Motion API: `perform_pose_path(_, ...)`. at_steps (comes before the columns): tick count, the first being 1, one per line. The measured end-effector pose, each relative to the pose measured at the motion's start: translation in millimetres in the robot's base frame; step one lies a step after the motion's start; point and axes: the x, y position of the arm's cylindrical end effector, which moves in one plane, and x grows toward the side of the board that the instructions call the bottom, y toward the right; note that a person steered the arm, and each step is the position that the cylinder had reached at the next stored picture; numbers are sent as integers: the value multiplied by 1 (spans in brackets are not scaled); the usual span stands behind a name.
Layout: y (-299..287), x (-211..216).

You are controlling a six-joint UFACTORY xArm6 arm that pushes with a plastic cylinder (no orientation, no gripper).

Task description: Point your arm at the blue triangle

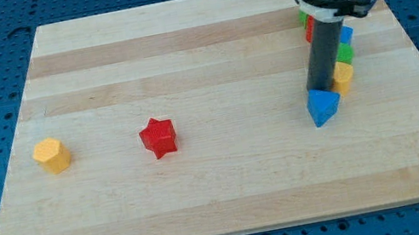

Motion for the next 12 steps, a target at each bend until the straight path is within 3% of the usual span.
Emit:
perform_pose_path(4,6,0)
perform_pose_path(6,-59,-22)
perform_pose_path(7,-93,-16)
perform_pose_path(8,-115,19)
perform_pose_path(9,-114,40)
perform_pose_path(12,-72,41)
